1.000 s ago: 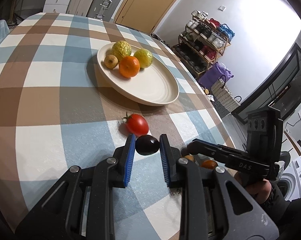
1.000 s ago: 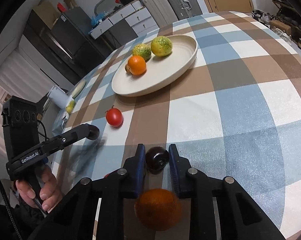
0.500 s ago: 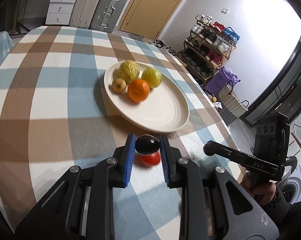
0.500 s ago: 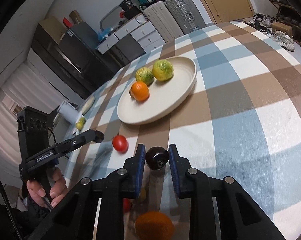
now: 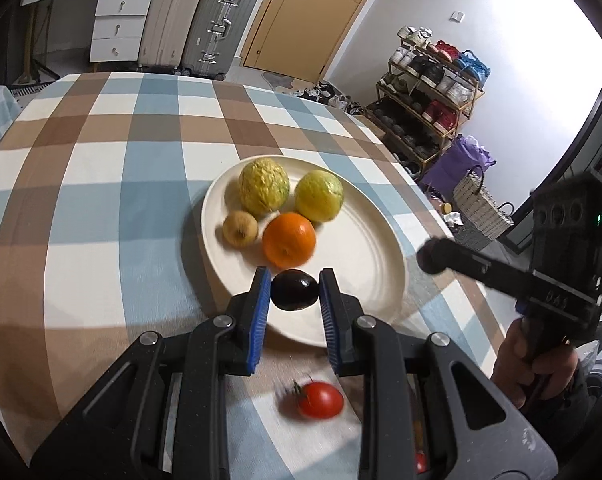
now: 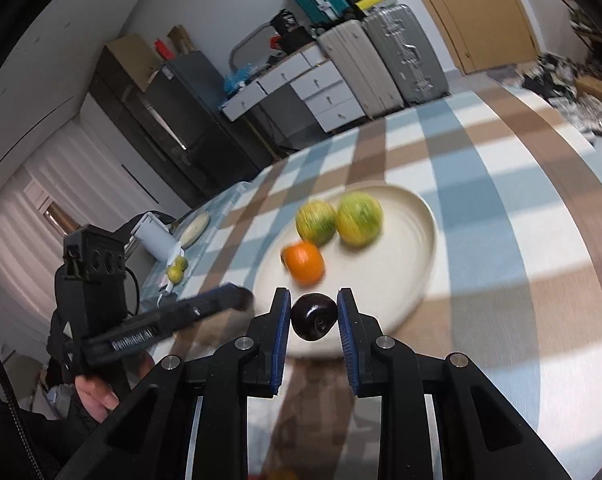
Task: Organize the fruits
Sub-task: 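Carry both plums over the cream plate with both tools, then lower both plums onto the plate and open both tools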
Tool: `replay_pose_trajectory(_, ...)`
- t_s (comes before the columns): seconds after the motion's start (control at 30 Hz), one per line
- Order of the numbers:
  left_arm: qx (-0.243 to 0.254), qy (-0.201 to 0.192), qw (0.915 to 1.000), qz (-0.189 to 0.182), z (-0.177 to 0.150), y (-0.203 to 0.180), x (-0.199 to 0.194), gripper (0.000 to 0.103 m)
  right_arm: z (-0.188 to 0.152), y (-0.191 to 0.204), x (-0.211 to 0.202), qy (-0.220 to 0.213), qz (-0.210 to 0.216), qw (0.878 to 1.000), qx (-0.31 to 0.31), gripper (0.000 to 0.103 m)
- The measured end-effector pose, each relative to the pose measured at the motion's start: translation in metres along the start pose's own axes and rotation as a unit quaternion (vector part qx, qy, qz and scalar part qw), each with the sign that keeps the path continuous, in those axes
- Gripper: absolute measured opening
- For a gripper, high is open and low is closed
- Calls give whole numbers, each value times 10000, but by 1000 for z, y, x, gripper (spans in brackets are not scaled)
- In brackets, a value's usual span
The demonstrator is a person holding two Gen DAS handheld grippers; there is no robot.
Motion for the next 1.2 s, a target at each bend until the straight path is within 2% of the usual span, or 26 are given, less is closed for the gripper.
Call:
replay_pose_trajectory(0.37,-27,29,10000,44,16,19,33,22,42,-3,70,306,-28,9991,-288,24)
replay_pose_trajectory(0.6,-80,80,9999,-5,15,28,41,22,45,-3,97,464,-356,9964,-611,24)
replay_pose_trajectory(0.83,-103,57,9999,-60,16,31,44,22,45,2,110,543,-429,9944,-793,25)
replay_pose_trajectory(0.87,-103,42,9999,-69,16,31,43,23,45,3,110,535,-436,9944,-806,29)
replay_pose_trajectory(0.9,-101,25,9999,-51,17,31,43,26,46,3,109,493,-448,9945,-808,41)
replay_pose_trajectory(0.97,-96,-31,9999,-80,18,30,41,34,48,4,104,357,-374,9959,-743,53)
replay_pose_trajectory(1.03,-75,-98,9999,-109,18,28,37,42,51,5,96,220,-339,9966,-724,57)
replay_pose_trajectory(1.1,-34,-165,9998,-120,19,26,34,50,53,6,88,91,-332,9968,-727,65)
replay_pose_trajectory(1.2,-12,-272,9996,29,20,27,31,63,54,8,74,-85,-278,9969,-728,73)
Point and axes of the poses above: each gripper's, at about its wrist camera, not at the fingertips, and x roughly the way its jaws point, y to its left, z to its top, the point moved 5 cm from there along x, roughly the way its jaws point, and after that the axes turned 8 degrees about -x, right-handed, at the moved point
